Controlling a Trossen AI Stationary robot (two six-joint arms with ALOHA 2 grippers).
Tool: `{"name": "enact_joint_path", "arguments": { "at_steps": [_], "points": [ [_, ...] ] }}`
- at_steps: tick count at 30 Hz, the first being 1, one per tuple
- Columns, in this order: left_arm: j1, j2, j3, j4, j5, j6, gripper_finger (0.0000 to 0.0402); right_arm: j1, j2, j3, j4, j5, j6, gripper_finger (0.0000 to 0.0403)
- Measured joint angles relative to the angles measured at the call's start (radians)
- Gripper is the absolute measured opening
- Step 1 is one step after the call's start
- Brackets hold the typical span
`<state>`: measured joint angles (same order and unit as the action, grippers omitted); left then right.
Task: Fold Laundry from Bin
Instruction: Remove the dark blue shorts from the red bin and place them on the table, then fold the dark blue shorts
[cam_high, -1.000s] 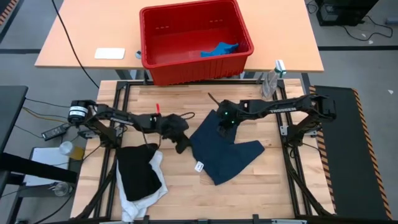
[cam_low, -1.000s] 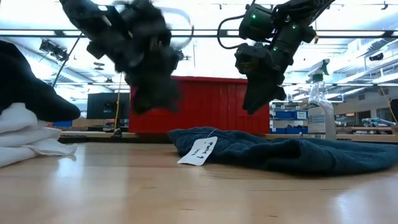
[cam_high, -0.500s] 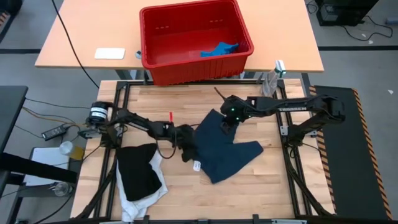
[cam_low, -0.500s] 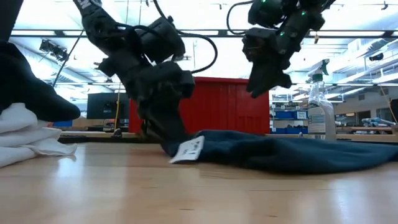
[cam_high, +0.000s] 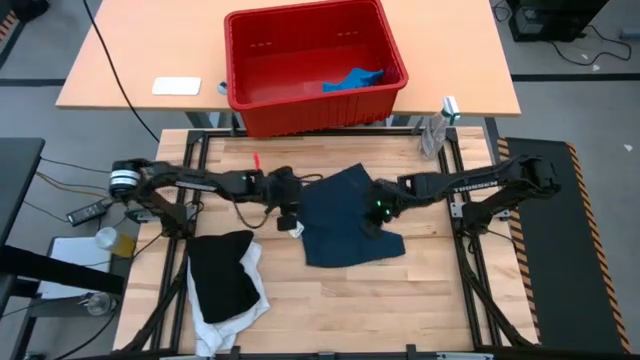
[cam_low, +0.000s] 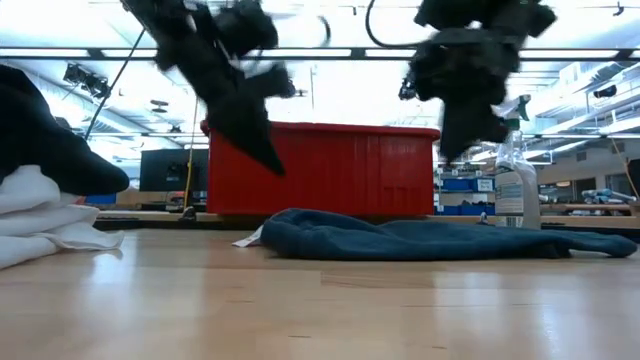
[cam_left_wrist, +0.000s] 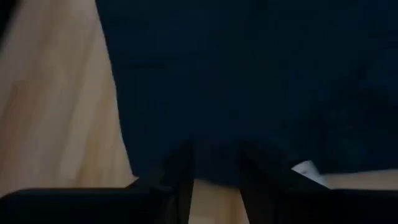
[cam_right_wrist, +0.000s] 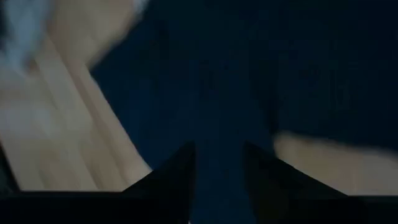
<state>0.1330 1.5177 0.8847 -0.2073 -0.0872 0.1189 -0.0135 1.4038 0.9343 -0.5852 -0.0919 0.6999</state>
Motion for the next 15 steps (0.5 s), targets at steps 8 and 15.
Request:
{"name": "enact_joint_path", "arguments": {
  "at_steps": [8,15],
  "points": [
    [-0.192,-0.074,0.036,0.041,0.212,-0.176,0.0116,0.181,-0.023,-0.174,0.094,0.024,0.065,0.0138],
    [-0.421,0.051,0.039,0.088,-0.036,-0.087,0.0149,0.206,-0.024,-0.238,0.166,0.04,0.136,0.0138]
  ]
}}
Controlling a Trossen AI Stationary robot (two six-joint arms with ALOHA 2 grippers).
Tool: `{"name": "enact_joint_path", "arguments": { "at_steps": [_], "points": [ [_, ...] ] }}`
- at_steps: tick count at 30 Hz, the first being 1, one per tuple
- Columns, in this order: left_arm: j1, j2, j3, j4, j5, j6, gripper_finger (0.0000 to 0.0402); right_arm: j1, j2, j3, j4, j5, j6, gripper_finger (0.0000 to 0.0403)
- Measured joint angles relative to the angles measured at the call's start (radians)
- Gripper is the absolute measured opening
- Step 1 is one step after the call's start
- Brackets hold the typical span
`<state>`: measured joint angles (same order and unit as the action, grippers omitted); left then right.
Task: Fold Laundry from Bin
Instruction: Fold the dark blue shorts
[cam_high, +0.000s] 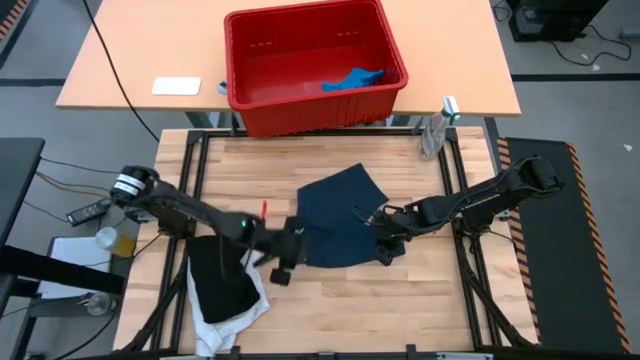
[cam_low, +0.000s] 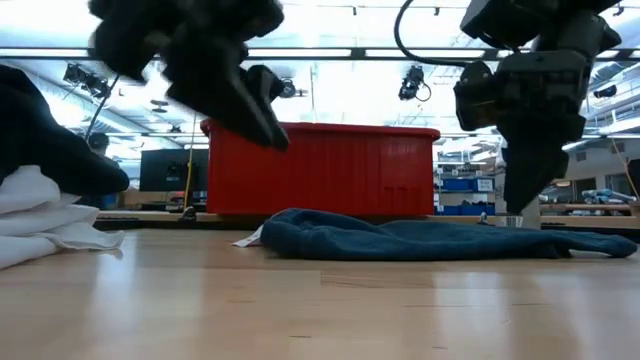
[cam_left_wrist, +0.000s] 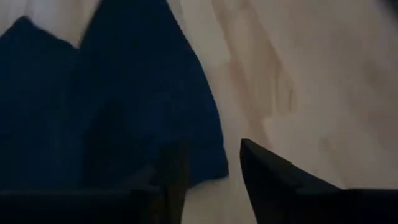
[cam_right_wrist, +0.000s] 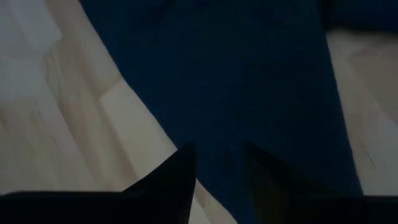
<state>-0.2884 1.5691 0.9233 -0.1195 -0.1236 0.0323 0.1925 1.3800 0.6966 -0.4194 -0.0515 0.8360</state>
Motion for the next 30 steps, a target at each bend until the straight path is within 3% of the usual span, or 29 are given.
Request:
{"name": "enact_joint_path", "arguments": {
  "at_steps": [3,8,19,24,30],
  "points": [
    [-0.048,0.05,0.0,0.011,-0.031,0.086,0.0182,0.0,0.0,0.001,0.0,-0.013,0.002,0.0138],
    [-0.058,0.123,0.0,0.045,-0.038,0.094,0.0225,0.001,0.0,0.004,0.032,-0.021,0.031,0.0138],
    [-0.039,0.218,0.0,0.075,-0.048,0.066,0.0232,0.04,0.0,0.004,0.114,-0.028,0.115,0.0138],
    [-0.012,0.226,0.0,0.055,0.002,-0.026,0.0189,0.062,-0.004,0.004,0.131,-0.032,0.13,0.0138],
    [-0.01,0.224,0.003,0.002,0.044,-0.019,0.0053,0.081,-0.042,0.005,0.125,-0.032,0.118,0.0138]
  ]
}}
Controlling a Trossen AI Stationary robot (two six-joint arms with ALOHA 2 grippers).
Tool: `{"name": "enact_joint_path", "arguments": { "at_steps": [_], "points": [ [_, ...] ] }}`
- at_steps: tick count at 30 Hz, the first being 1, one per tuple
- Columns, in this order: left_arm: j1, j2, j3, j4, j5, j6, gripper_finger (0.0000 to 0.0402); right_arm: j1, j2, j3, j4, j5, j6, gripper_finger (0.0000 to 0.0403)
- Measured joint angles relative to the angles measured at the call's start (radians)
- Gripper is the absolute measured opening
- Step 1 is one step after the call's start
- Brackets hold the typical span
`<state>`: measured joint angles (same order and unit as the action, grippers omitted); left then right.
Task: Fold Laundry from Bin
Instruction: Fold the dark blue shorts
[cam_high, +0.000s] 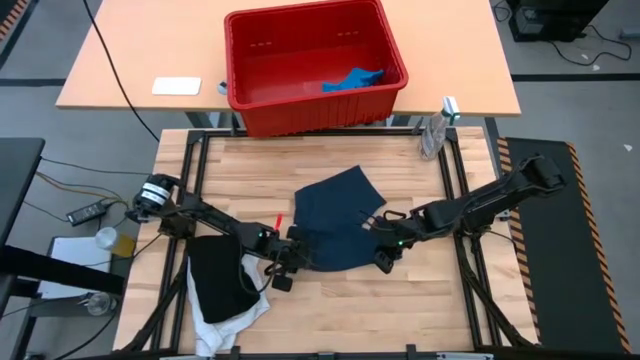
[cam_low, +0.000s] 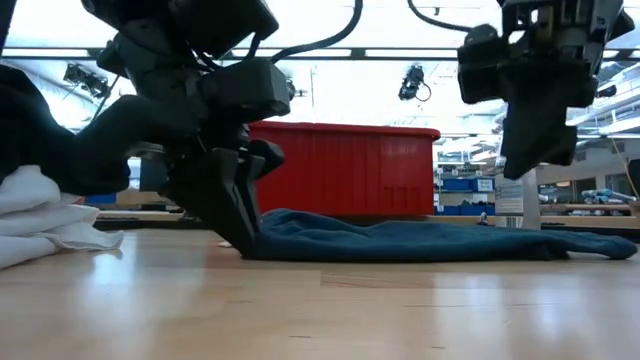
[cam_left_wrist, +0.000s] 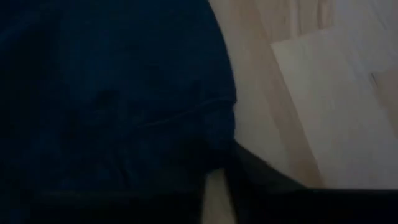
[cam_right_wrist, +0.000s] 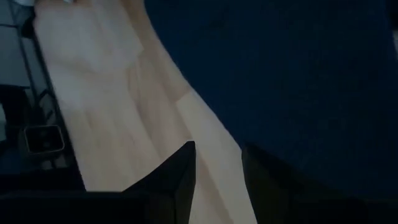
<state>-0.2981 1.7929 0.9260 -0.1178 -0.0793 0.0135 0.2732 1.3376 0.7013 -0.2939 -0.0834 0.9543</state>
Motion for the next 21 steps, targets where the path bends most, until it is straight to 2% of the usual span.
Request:
{"name": "enact_joint_path", "arguments": {
  "at_steps": [2,6,11,18,21],
  "points": [
    [0.0,-0.009,0.0,-0.017,0.009,-0.022,0.0016,0.008,-0.017,0.0,0.011,0.0,-0.066,0.0138],
    [0.013,-0.073,-0.004,-0.075,0.046,-0.131,0.0007,0.059,-0.042,0.0,0.032,0.026,-0.309,0.0137],
    [0.052,-0.245,-0.002,-0.147,0.088,-0.318,0.0004,0.132,-0.042,0.0,0.021,0.089,-0.534,0.0137],
    [0.089,-0.317,-0.002,-0.275,0.084,-0.47,0.0003,0.198,-0.012,0.0,-0.062,0.314,-0.614,0.0138],
    [0.104,-0.313,-0.003,-0.298,0.082,-0.53,0.0003,0.198,0.021,0.0,-0.027,0.29,-0.655,0.0146]
  ]
}}
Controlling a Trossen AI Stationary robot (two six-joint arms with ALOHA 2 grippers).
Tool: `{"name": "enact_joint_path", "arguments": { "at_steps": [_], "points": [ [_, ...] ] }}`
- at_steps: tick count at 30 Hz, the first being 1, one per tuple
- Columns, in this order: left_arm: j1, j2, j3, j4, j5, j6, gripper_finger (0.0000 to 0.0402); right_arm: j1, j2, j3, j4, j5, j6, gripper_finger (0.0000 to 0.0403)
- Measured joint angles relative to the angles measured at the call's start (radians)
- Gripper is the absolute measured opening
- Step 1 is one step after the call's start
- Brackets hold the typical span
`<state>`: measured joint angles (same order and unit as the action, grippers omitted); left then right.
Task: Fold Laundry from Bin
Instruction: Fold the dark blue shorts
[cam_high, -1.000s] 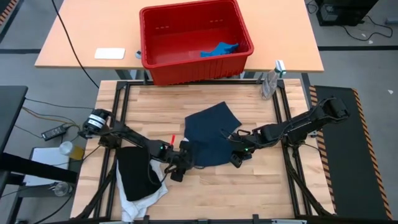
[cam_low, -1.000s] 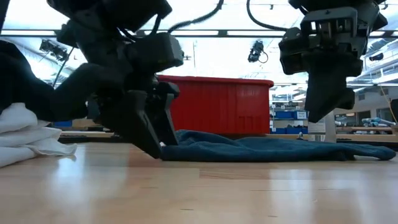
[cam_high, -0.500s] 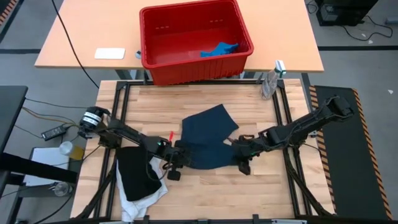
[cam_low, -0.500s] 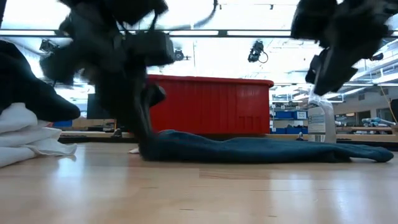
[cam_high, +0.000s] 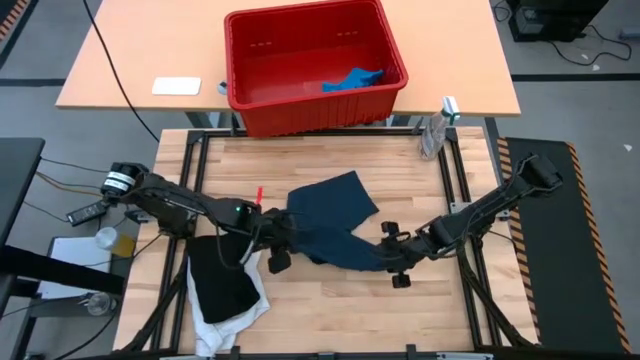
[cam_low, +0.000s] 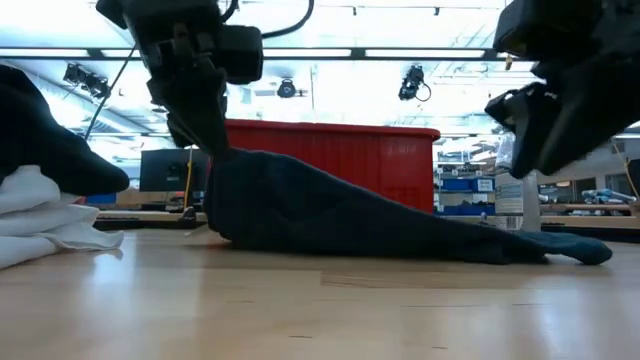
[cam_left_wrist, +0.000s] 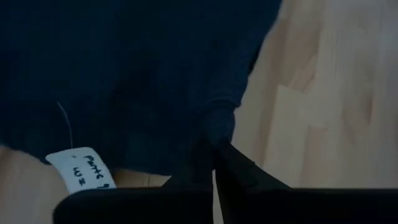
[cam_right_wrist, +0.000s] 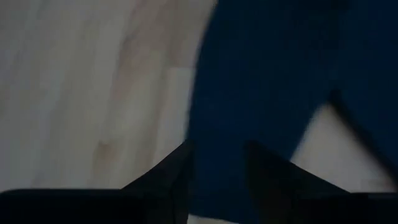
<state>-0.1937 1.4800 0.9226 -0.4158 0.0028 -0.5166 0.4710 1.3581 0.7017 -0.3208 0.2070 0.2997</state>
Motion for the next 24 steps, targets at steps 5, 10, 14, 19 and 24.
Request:
{"name": "enact_joint_path", "arguments": {
  "at_steps": [5,10,14,19,24],
  "points": [
    [0.031,0.001,0.0,-0.015,-0.004,-0.066,0.0002,0.003,0.092,0.0,0.033,-0.047,0.046,0.0183],
    [0.054,0.001,0.0,-0.029,-0.008,-0.091,0.0002,0.05,0.153,0.0,0.077,0.024,0.076,0.0225],
    [0.077,0.001,0.0,-0.074,-0.008,-0.141,0.0002,0.087,0.191,0.0,0.081,0.17,0.111,0.0237],
    [0.09,0.001,0.0,-0.079,-0.008,-0.154,0.0002,0.11,0.228,-0.006,0.121,0.223,0.142,0.0227],
    [0.096,0.001,0.0,-0.096,-0.008,-0.187,0.0002,0.125,0.227,-0.021,0.197,0.195,0.15,0.0206]
  ]
}}
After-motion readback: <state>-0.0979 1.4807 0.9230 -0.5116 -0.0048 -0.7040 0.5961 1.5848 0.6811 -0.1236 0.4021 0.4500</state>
